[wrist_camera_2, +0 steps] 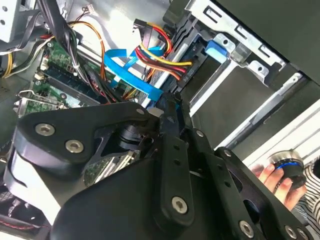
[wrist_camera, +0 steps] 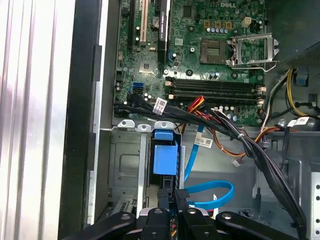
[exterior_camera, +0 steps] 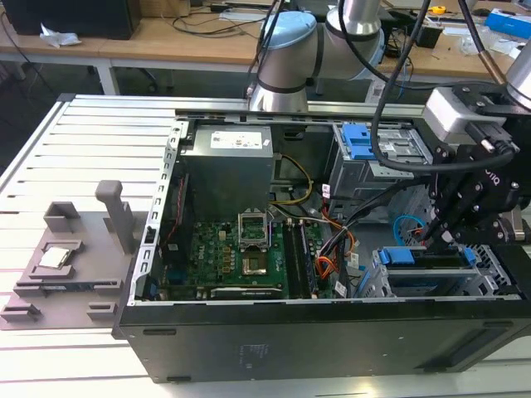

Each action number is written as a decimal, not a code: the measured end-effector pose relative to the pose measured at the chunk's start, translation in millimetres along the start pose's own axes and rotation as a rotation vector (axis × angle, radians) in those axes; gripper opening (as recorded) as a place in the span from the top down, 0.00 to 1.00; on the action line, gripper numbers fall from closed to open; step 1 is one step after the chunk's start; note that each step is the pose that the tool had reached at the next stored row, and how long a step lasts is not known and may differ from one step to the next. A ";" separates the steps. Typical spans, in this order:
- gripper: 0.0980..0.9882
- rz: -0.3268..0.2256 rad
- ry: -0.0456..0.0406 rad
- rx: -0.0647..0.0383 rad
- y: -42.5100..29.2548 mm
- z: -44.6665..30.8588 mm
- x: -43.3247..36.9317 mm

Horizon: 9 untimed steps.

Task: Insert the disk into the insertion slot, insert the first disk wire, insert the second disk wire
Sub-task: 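Insert the second disk wire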

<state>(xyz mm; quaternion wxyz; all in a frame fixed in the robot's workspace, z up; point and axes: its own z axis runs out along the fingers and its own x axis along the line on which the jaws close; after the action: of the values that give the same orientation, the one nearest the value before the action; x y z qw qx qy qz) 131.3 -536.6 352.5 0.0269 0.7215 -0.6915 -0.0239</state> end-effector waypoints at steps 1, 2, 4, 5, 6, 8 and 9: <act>0.93 0.000 0.0000 0.000 -0.7 1.3 0.0; 0.93 0.000 -0.0001 -0.001 -1.2 2.4 0.0; 0.93 0.001 -0.0001 -0.001 -2.3 4.5 0.1; 0.93 0.001 -0.0001 -0.001 -2.7 5.2 0.1; 0.93 0.001 0.0001 -0.001 -3.0 6.2 -0.1; 0.93 0.001 -0.0004 -0.001 -3.4 7.6 -1.0; 0.93 0.001 -0.0005 -0.001 -3.4 7.9 -1.4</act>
<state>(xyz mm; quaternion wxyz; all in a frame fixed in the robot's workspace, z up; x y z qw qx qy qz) 134.0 -535.1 344.4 0.0271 0.7213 -0.6917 -0.0244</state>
